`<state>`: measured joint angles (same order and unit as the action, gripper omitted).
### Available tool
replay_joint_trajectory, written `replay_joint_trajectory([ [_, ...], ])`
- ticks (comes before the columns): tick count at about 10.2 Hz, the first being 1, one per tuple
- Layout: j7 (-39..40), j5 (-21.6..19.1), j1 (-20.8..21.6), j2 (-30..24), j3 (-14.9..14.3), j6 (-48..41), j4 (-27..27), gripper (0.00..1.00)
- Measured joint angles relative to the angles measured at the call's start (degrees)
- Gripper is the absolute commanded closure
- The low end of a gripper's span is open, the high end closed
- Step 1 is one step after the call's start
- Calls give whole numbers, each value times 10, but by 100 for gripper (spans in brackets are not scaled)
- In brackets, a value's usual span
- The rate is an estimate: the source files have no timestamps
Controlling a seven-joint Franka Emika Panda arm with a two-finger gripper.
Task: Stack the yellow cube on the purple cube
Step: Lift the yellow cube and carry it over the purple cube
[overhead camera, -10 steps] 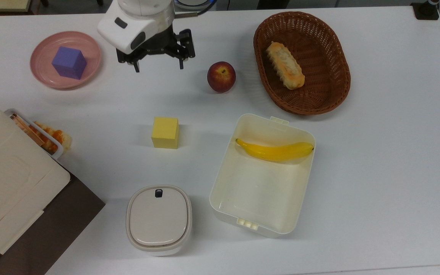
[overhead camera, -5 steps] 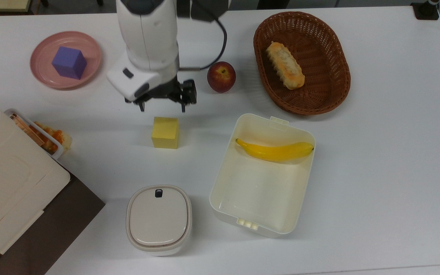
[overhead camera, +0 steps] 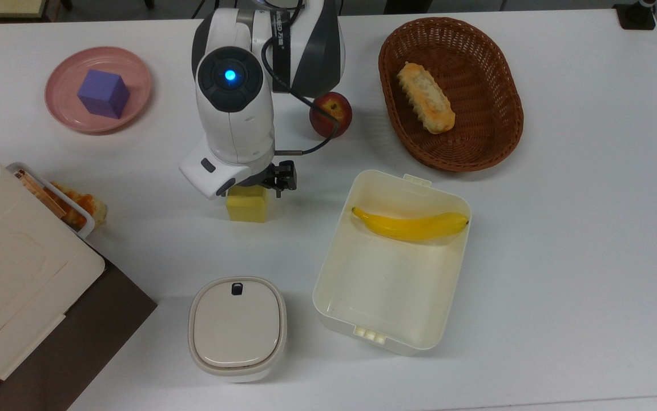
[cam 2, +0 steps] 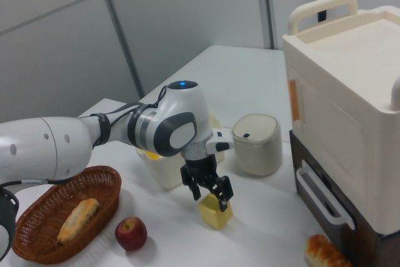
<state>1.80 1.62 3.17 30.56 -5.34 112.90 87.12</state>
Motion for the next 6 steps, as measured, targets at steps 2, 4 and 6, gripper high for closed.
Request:
replay_joint_trajectory([
  [2, 0, 0, 0, 9, 0, 4, 1, 100],
  [4, 0, 0, 0, -1, 0, 5, -7, 100],
  [6, 0, 0, -5, -57, -4, -44, -11, 100],
])
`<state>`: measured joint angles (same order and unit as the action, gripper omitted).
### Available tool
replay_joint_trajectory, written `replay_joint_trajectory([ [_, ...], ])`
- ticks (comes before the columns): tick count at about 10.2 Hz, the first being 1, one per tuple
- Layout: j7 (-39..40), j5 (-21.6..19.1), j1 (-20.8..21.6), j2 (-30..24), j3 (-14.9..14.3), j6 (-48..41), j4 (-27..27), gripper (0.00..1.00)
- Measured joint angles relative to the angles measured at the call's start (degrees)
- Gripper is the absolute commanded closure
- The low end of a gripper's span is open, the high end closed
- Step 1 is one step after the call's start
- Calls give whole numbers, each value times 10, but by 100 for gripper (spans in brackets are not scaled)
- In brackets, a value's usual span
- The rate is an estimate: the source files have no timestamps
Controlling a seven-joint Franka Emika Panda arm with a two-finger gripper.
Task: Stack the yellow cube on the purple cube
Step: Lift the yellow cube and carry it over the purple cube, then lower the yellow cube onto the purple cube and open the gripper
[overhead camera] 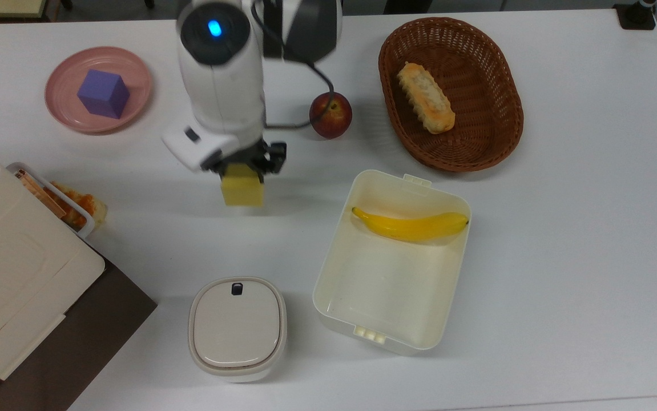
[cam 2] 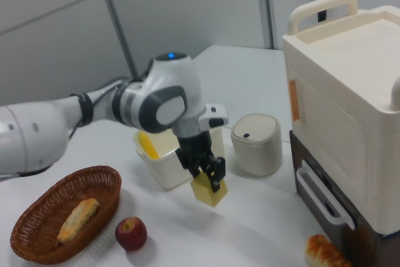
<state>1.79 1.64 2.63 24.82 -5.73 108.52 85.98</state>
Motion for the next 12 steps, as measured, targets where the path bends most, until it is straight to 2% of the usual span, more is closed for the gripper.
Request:
replay_joint_trajectory([
  [2, 0, 1, -26, -59, -4, -39, 0, 100],
  [4, 39, 2, -55, -93, -20, -58, 7, 100],
  [6, 114, 4, -98, -146, -25, -61, 63, 100],
  [9, 243, 5, -193, -230, -28, -56, 170, 100],
  [12, 309, 5, -254, -226, -28, -43, 212, 100],
])
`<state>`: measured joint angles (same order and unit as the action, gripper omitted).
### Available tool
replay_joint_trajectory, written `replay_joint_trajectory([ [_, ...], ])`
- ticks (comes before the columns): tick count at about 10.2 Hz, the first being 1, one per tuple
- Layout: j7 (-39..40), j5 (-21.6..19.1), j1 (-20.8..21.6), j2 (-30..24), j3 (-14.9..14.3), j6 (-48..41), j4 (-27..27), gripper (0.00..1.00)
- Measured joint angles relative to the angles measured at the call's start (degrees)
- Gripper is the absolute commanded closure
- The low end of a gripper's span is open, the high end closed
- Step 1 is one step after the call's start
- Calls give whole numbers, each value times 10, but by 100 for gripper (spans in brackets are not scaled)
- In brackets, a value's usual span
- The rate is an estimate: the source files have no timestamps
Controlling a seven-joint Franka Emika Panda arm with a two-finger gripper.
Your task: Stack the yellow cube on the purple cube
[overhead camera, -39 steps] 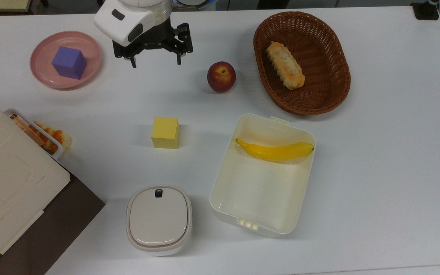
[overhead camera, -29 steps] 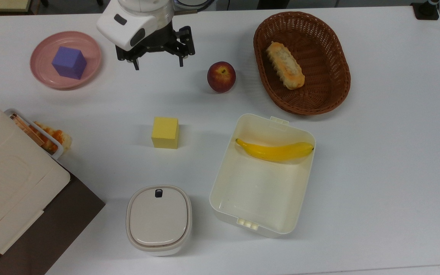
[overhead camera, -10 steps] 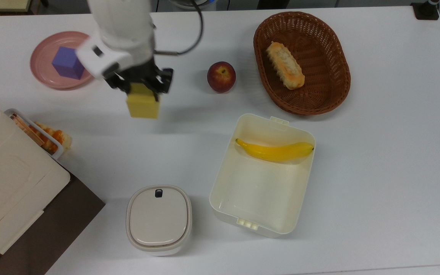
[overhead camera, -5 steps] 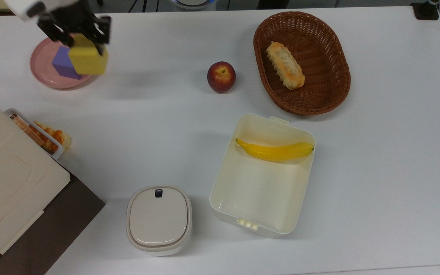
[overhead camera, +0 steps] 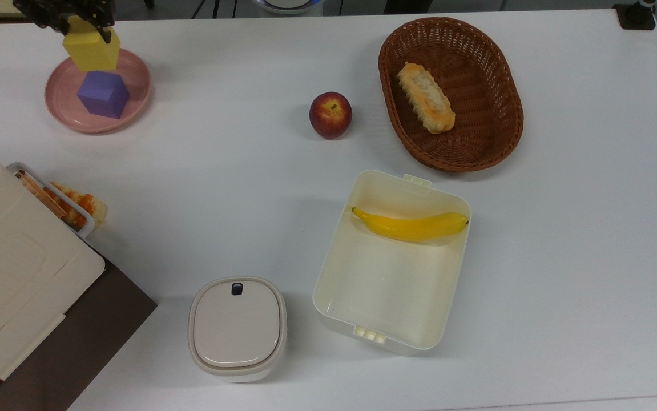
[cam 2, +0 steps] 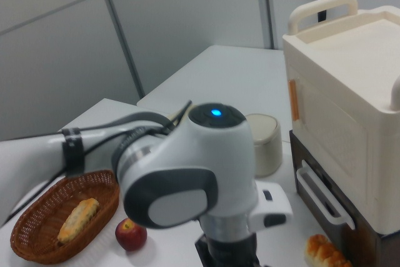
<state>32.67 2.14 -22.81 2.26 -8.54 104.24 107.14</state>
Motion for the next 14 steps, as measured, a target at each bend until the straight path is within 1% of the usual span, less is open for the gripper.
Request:
replay_joint_trajectory([
  [1, 7, 11, -11, 18, 0, 1, 1, 100],
  [2, 7, 24, -13, 40, 0, 11, 1, 100],
  [3, 7, 29, -12, 60, 1, 28, 1, 100],
  [4, 7, 29, -12, 72, 1, 39, -1, 89],
  [5, 7, 29, -12, 75, 1, 45, -2, 30],
  [6, 7, 31, -12, 75, 1, 46, -2, 0],
  [8, 7, 54, -11, 76, 2, 46, -6, 0],
  [9, 7, 56, -10, 76, 3, 46, -14, 0],
  [10, 7, 56, -9, 76, 5, 38, -29, 0],
  [11, 7, 56, -9, 76, 10, 6, -57, 0],
  [13, 7, 56, -7, 73, 46, -87, -145, 0],
  [14, 6, 56, -4, 71, 67, -102, -167, 0],
])
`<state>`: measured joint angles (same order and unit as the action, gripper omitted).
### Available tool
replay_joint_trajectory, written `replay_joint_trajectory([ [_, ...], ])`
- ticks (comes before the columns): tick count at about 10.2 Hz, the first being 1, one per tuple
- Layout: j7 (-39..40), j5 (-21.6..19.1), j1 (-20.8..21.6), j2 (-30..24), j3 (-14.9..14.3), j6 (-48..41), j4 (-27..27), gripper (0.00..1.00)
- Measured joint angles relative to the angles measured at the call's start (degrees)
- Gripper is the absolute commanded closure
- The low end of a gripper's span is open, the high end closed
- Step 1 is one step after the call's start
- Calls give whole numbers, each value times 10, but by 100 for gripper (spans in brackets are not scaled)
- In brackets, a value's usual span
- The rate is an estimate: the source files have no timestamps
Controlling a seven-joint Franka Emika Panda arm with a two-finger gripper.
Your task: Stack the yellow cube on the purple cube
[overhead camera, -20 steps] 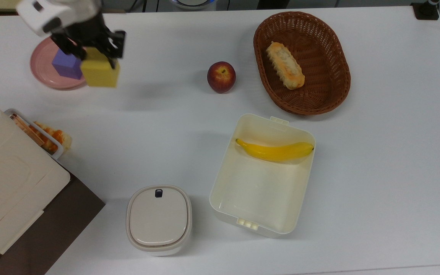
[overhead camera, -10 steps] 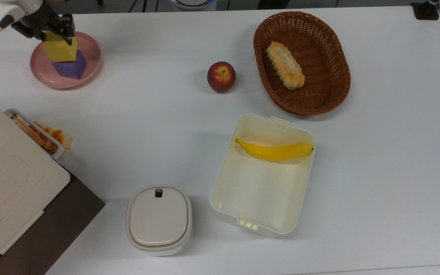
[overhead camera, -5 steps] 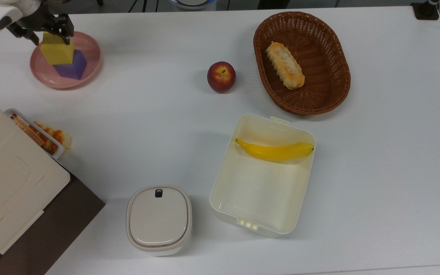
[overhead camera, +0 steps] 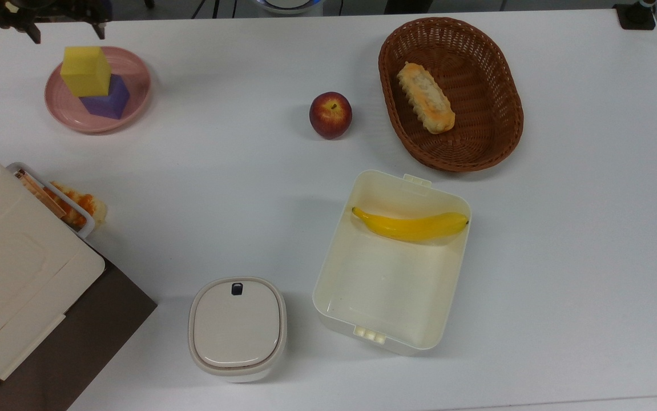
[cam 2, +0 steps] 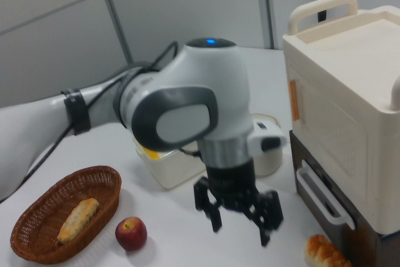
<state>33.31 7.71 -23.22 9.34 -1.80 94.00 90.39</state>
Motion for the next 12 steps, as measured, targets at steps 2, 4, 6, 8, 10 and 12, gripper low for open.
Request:
replay_joint_trajectory([
  [2, -42, 0, 45, 0, 23, -1, -13, 0],
  [4, -100, -1, 121, 0, 26, -1, -20, 0],
  [6, -113, -17, 174, 2, 27, -1, -20, 0],
  [8, -121, -55, 192, 5, 27, -1, -19, 0],
  [10, -174, -76, 191, 6, 26, 9, -19, 0],
  [12, -216, -76, 191, 8, 26, 30, -19, 0],
])
